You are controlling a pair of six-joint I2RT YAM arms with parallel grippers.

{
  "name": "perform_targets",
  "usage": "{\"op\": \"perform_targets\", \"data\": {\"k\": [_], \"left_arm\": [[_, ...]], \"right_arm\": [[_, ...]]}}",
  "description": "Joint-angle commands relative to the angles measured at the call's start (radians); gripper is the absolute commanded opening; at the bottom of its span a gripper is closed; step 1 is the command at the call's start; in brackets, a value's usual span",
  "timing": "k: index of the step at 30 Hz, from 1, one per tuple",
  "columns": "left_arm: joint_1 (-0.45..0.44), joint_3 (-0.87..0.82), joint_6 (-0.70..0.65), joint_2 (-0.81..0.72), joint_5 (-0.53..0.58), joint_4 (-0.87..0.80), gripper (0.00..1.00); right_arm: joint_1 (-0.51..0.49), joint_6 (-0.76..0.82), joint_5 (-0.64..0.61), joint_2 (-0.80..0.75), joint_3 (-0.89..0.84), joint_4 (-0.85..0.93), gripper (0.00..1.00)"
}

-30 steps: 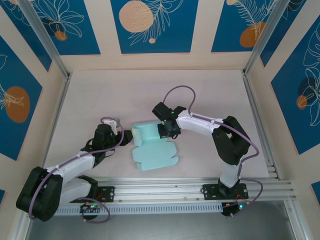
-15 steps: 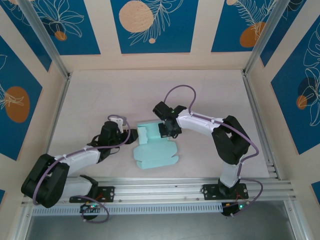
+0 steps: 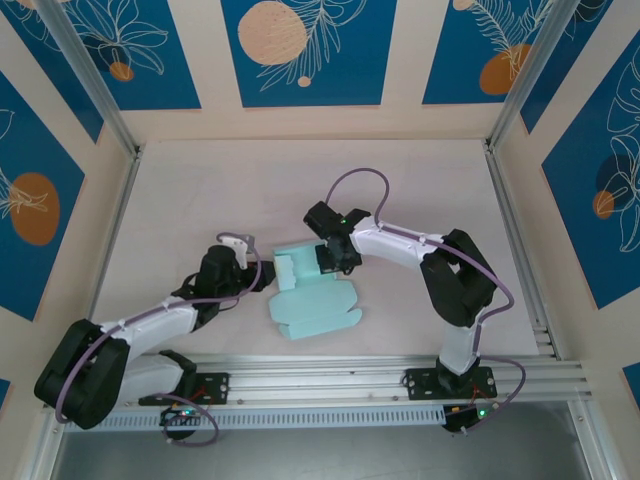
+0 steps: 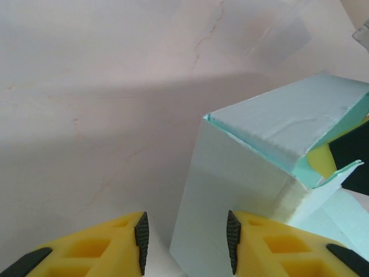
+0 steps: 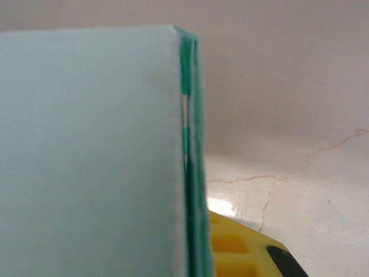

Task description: Fold the paper box

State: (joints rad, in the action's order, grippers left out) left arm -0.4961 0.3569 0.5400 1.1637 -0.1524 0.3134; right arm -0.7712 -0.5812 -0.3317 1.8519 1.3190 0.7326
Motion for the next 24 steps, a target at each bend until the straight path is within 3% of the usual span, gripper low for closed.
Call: {"op": "perform_targets", "data": {"k": [1, 11, 15, 22, 24], "left_arm": [[-0.019, -0.016, -0.026, -0.014, -0.039, -0.019, 0.44], [-0.018, -0.025, -0.025, -0.016, -0.057, -0.039, 0.51], [-0.019, -0.02, -0.047, -0.048, -0.015, -0.124, 0.34], [-0.019, -0.012, -0.051, -0.015, -0.039, -0.11, 0.33], [-0.019, -0.007, -0.043, 0.003, -0.058, -0.084, 0.38]], "right_arm": [[-0.008, 0.004, 0.057, 0.037, 0.016, -0.014, 0.0], [-0.007, 0.003, 0.047, 0.043, 0.021, -0.008, 0.0], [-0.007, 0.003, 0.046, 0.05, 0.027, -0.004, 0.0], [-0.008, 0.004, 0.049, 0.053, 0.034, -0.001, 0.0], [-0.008, 0.004, 0.049, 0.053, 0.033, -0.002, 0.0]]}}
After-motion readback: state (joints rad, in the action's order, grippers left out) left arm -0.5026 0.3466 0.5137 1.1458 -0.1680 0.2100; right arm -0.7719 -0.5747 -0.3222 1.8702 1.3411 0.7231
